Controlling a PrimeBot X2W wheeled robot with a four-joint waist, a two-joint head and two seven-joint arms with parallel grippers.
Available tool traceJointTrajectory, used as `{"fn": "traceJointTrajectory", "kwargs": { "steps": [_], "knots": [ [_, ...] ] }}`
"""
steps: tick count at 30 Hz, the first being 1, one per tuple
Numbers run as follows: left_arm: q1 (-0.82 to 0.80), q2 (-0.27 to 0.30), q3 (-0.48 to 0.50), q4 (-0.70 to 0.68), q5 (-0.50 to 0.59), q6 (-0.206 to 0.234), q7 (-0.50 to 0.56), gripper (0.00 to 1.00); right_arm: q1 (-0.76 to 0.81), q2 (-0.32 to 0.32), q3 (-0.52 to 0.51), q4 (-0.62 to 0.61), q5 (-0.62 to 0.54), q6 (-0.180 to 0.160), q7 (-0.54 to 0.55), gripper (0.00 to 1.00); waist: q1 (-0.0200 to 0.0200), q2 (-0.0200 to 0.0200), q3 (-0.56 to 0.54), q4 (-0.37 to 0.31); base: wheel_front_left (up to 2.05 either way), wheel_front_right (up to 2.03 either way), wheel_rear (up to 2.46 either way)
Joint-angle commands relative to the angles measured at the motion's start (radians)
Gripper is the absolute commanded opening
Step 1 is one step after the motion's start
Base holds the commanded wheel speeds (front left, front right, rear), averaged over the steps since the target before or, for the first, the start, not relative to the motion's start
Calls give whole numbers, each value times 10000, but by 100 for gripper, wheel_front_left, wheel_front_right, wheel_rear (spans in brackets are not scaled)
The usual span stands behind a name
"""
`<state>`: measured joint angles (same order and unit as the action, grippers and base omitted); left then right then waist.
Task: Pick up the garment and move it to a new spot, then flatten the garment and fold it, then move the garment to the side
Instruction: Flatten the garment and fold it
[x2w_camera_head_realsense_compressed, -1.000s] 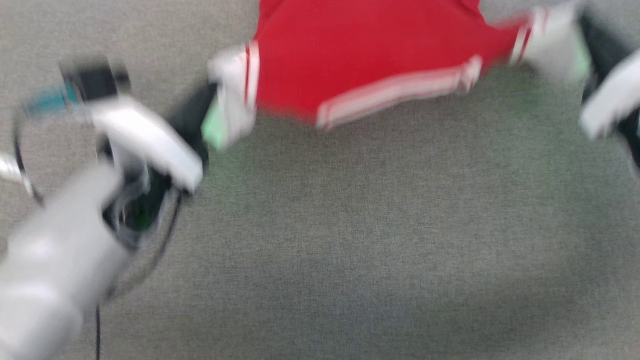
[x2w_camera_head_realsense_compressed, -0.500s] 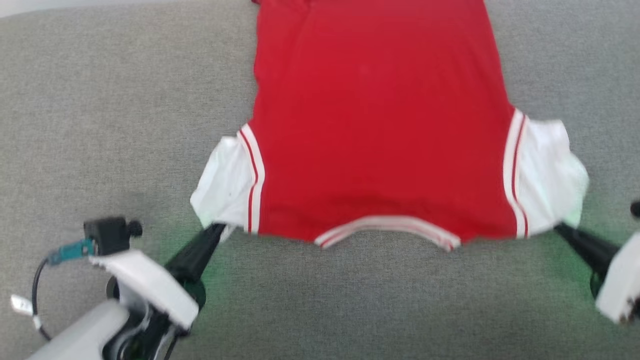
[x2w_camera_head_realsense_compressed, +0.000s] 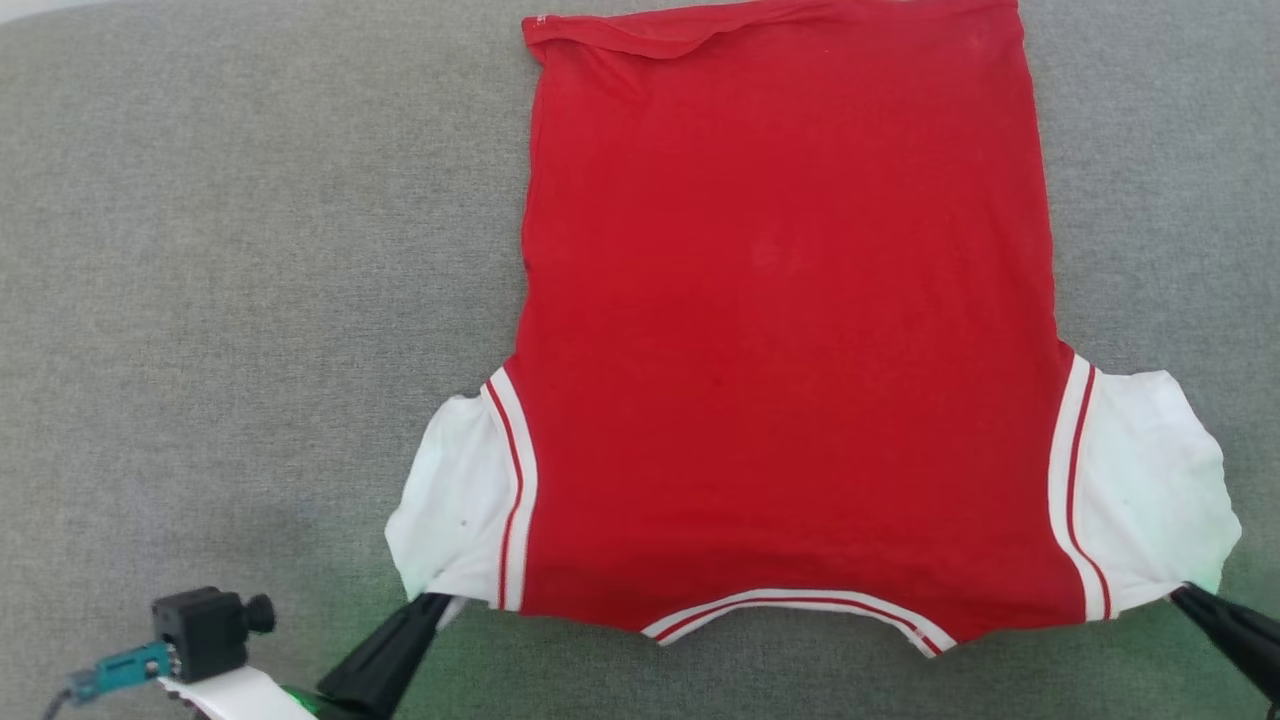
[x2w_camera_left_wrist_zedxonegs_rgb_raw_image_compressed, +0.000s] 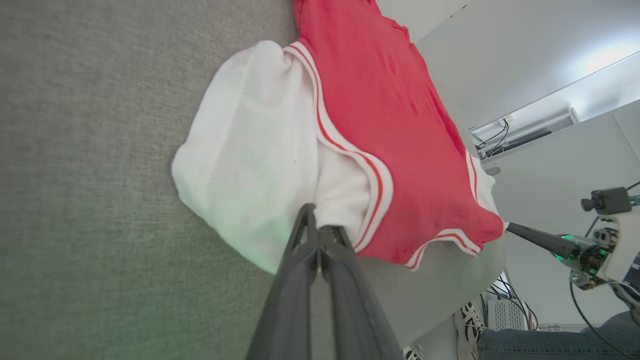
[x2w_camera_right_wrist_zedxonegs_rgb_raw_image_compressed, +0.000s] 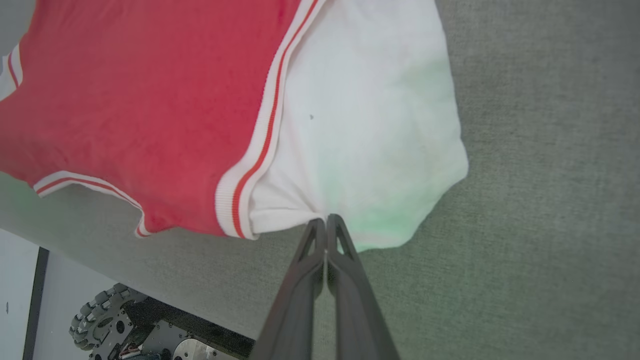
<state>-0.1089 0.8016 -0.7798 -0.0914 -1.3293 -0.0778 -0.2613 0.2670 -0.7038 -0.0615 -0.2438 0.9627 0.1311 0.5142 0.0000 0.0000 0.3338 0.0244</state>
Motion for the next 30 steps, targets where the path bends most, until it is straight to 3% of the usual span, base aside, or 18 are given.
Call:
{"fn": "traceJointTrajectory", "kwargs": {
  "steps": [1,5,12,16,23,25,26,30],
  "knots": [
    [177,-103,89,-196,245,133,-47,0,122,285,-364,-296,-278,-7,278,0,0,0,-9,19,0,0,0],
    [23,-540,-32,-115,376,29,-32,0,-277,1025,-619,-560,-754,-5,972,0,0,0,-111,46,0,0,0],
    [-530,-1337,-194,864,151,-299,84,0,-1103,1585,-148,320,-1596,-5,1623,0,0,0,-238,100,0,0,0],
    [-735,-1699,-339,1586,-25,-469,100,0,-1519,1673,377,1302,-2326,-5,1417,0,0,0,-283,131,0,0,0],
    [-749,-1907,-448,2055,-147,-540,51,0,-1798,1794,1117,2210,-2564,-5,928,0,0,0,-325,150,0,0,0],
    [-768,-1923,-475,2096,-102,-535,37,0,-1942,1803,1097,2192,-2485,-5,674,84,0,0,-324,154,0,0,0],
    [-780,-1937,-502,2088,-71,-532,29,0,-1991,1800,1034,2127,-2372,-5,604,100,0,0,-331,163,0,0,0],
    [-824,-1949,-568,1947,28,-535,10,0,-2154,1563,429,1468,-2028,-5,466,100,0,0,-344,230,0,0,0]
  ]
}}
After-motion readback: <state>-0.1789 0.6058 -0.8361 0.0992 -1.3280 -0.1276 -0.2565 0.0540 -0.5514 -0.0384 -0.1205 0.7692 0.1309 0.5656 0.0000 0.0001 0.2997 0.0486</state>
